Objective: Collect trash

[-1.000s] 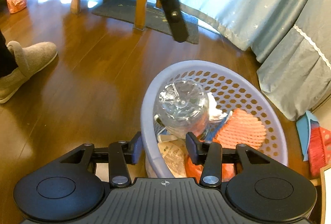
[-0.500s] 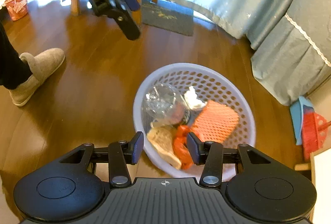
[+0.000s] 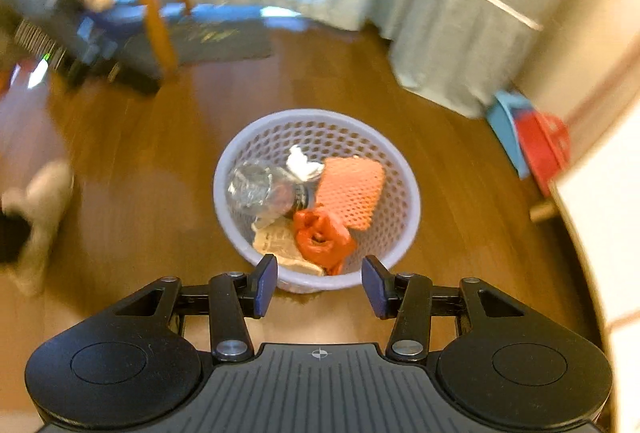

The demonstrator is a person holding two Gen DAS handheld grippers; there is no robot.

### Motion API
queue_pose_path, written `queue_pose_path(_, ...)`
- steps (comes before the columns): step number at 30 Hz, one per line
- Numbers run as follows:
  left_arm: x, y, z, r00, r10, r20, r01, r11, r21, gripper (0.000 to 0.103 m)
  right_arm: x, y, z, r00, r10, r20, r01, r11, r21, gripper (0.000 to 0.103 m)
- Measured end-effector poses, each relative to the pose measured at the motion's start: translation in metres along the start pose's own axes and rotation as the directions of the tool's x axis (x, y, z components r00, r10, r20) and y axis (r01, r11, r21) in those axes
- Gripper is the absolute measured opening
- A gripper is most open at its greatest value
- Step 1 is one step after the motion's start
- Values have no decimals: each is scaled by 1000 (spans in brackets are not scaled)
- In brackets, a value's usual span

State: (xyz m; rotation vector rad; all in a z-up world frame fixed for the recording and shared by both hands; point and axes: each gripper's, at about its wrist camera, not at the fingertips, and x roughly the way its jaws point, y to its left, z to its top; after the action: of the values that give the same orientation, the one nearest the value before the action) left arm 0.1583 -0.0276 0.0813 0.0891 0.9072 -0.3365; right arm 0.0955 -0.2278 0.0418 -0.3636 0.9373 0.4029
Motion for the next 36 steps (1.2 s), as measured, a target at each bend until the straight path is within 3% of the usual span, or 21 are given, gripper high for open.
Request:
queue_pose_path(6,-10,-6,-22,1000,13,-21,-14,999,-38,102,-20,-2,-10,999,35,22,-39,974,222,45)
queue_pose_path(13,-33,-4,-48,999,46,-27,-49,995,-89,102,-41,11,-12,998,24,60,-42,941,335,47)
queue_pose_path(16,-45,0,-58,998,54,-34,-58,990,-130,102,-46,17,-17,997,21,71,-47,920,389,55)
queue_pose_path(17,-48,1,-61,998,56,-34,-60,988,-139,102,-46,18,-18,997,22,75,-50,916,397,63)
queue_pose_path(20,-59,2,-72,998,58,-31,-63,984,-164,102,-50,27,-21,996,18,90,-53,914,401,75)
queue_pose_path(27,-81,3,-88,998,62,-9,-62,974,-219,102,-63,44,-23,995,-12,102,-30,915,402,79)
queue_pose_path(36,-116,-14,-96,996,86,34,-77,975,-208,102,-92,56,-33,993,-57,99,9,903,430,79)
